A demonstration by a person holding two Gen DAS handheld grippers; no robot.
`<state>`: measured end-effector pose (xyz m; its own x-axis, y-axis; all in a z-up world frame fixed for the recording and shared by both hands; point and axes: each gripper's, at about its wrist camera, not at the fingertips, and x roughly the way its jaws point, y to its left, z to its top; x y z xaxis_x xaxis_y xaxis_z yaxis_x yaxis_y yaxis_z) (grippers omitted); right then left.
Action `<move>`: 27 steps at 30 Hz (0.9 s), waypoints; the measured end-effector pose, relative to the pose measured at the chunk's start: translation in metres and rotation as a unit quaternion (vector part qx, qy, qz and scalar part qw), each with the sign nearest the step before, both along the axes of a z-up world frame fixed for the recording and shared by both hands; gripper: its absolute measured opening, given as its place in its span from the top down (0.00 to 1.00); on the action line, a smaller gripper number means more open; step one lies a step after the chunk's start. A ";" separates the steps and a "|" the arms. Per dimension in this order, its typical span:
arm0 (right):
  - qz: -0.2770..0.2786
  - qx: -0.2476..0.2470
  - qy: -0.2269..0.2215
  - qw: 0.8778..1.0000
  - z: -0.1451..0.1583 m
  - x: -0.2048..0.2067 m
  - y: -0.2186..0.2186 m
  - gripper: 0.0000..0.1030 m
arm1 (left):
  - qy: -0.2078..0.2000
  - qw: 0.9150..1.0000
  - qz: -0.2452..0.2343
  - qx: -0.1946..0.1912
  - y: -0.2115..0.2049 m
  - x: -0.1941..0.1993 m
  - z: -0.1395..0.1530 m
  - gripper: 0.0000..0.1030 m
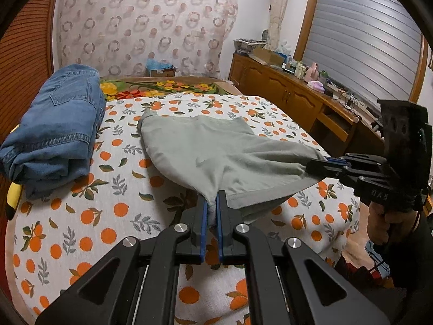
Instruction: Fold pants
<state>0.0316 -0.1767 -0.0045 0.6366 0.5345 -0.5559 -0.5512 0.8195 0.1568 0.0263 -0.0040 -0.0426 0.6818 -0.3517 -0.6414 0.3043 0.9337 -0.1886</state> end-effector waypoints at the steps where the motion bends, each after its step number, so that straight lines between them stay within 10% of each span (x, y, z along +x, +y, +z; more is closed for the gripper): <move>1: 0.001 0.000 0.000 1.000 -0.003 -0.003 -0.001 0.91 | 0.001 1.000 -0.001 0.000 0.000 -0.002 0.000 0.94; 27: 0.015 0.012 -0.006 1.000 0.005 -0.047 -0.015 0.91 | -0.023 0.999 -0.038 -0.008 -0.009 -0.049 0.025 0.94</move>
<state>-0.0156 -0.1915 0.0010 0.6260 0.5675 -0.5348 -0.5781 0.7980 0.1700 -0.0227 -0.0125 -0.0175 0.6812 -0.4135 -0.6041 0.3836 0.9045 -0.1865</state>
